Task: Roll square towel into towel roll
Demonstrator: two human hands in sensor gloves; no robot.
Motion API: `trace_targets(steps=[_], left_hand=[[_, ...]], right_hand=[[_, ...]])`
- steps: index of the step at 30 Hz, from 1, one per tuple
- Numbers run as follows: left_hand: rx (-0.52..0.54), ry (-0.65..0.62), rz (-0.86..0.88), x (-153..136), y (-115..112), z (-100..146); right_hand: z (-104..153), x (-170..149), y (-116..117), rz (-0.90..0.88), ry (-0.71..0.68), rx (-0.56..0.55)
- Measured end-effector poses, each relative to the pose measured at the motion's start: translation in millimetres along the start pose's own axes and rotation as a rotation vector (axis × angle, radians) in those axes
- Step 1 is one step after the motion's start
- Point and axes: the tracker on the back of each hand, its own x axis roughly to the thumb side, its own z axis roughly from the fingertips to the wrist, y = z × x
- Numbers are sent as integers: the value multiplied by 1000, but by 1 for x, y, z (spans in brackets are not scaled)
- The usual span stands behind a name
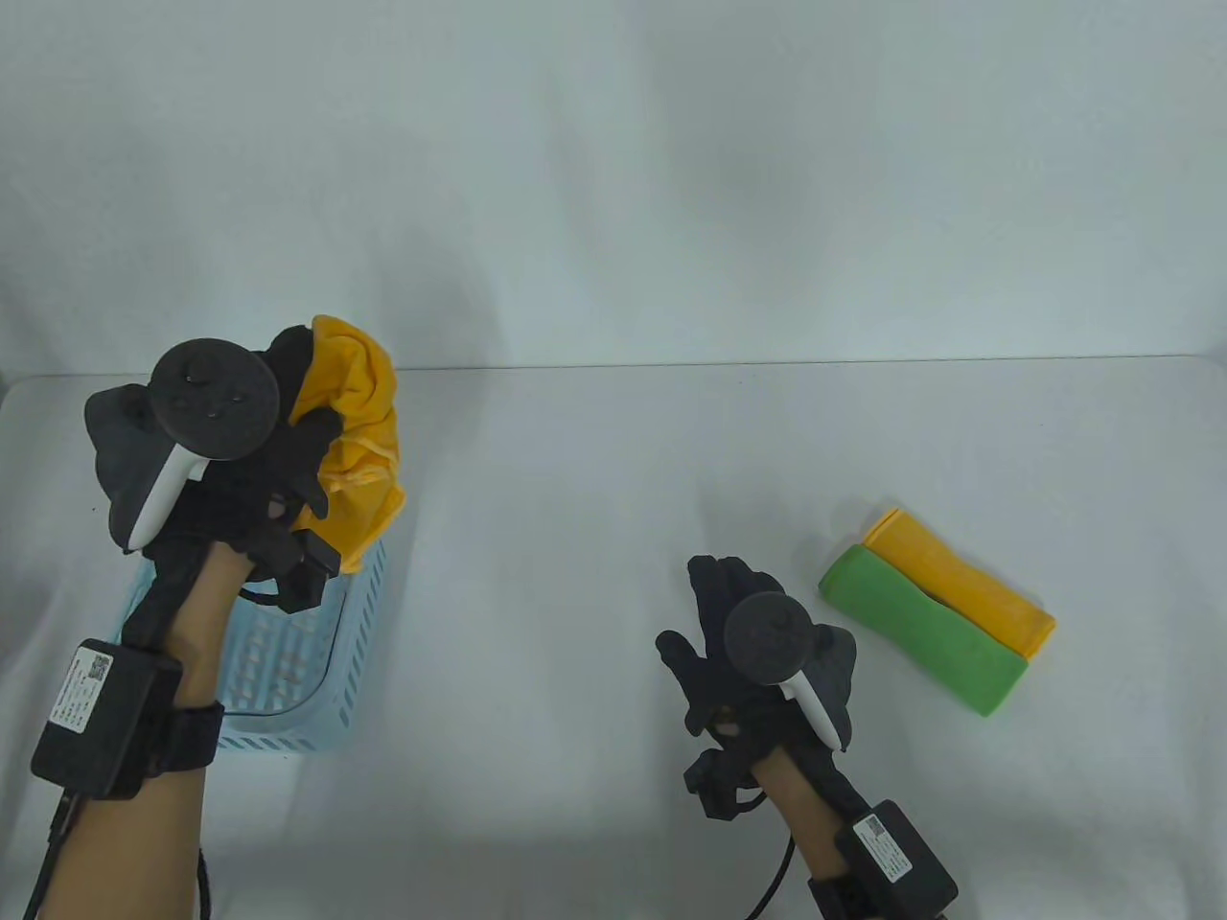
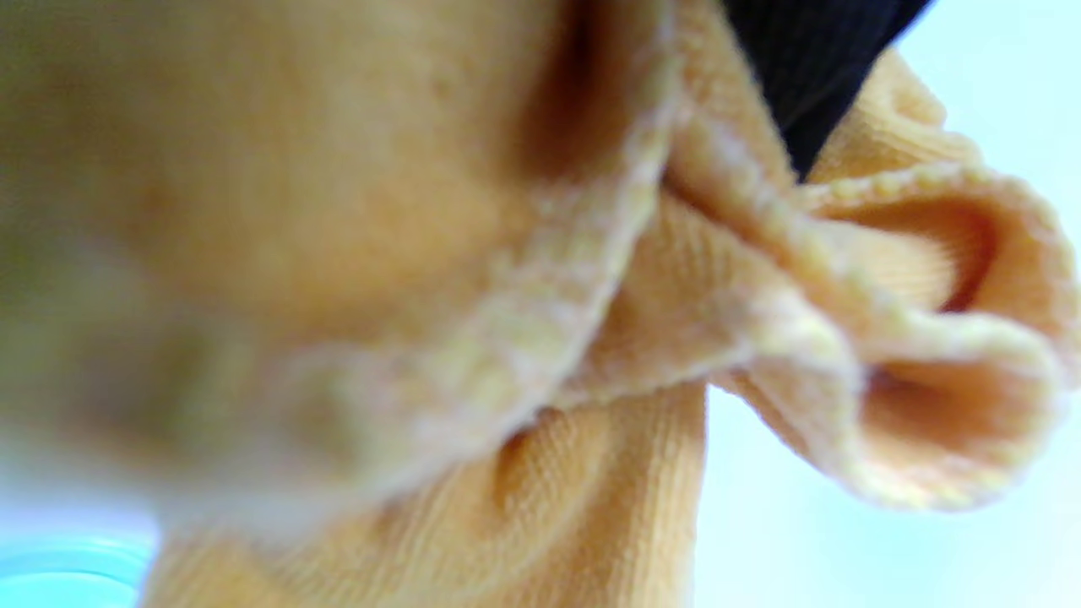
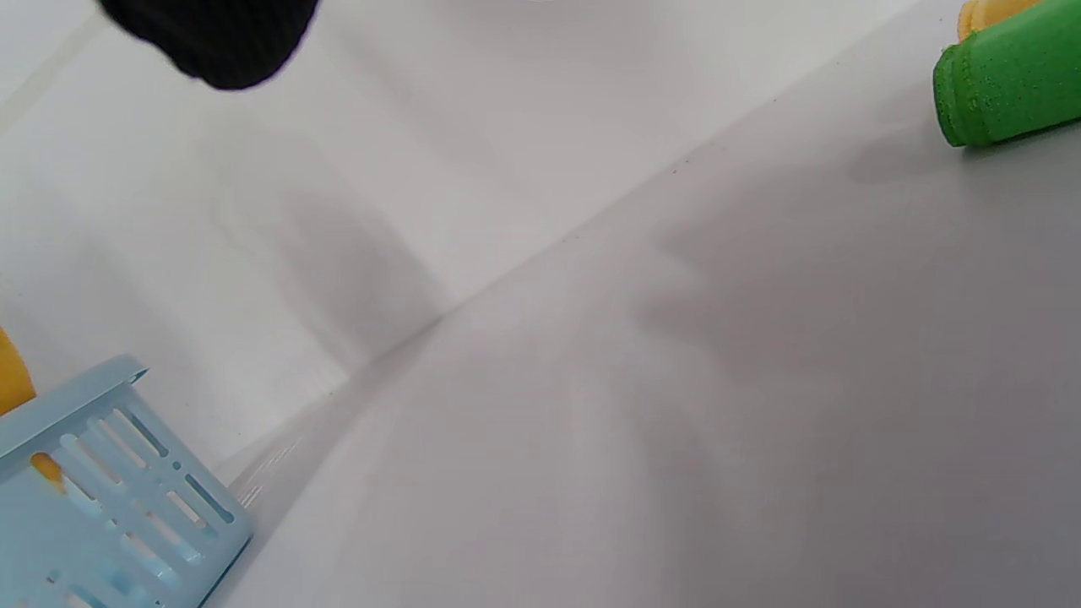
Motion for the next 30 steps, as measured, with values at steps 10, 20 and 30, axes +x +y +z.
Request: trace_targets(steps=[10, 20, 30], left_hand=[[-153, -150, 367, 31, -39, 14], [-272, -202, 416, 45, -141, 50], [-338, -232, 400, 34, -187, 74]], right_hand=[[-5, -9, -3, -37, 43, -2], [-7, -19, -7, -73, 78, -8], [-12, -27, -4, -83, 105, 14]])
